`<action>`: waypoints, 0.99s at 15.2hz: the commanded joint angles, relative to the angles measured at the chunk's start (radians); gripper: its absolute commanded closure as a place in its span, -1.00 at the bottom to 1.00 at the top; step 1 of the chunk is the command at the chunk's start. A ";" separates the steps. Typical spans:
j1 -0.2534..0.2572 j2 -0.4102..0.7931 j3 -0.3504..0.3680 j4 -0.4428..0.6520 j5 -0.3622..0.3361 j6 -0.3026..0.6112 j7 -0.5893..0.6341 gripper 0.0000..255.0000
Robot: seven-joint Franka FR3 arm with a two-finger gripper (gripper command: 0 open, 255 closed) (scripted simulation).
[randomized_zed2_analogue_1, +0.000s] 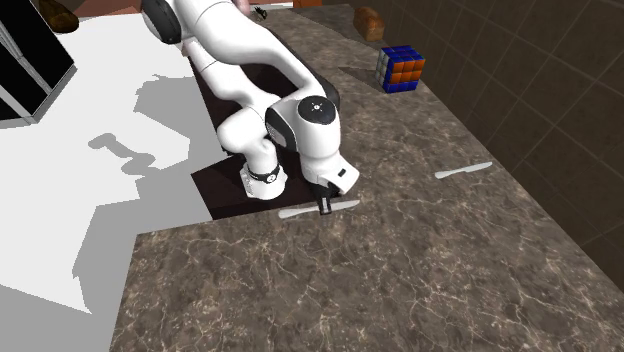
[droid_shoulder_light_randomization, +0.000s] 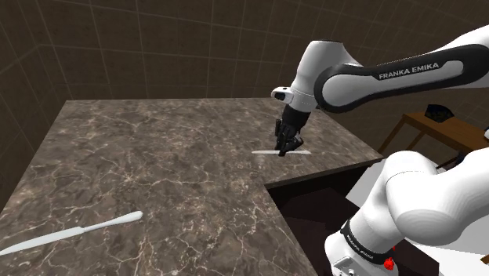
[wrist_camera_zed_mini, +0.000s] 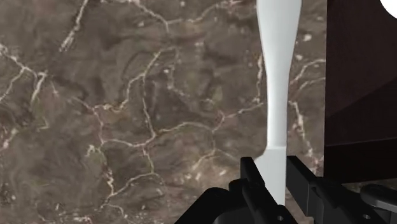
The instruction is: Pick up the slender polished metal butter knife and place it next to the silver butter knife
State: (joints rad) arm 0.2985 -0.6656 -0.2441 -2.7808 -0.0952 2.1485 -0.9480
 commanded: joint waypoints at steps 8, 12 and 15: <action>0.085 0.014 0.115 0.051 0.080 -0.035 0.132 1.00; 0.148 0.073 0.195 0.088 0.135 -0.008 0.230 1.00; 0.189 0.130 0.253 0.128 0.169 0.012 0.300 1.00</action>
State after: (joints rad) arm 0.4725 -0.5510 -0.0133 -2.6655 0.0610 2.1569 -0.6760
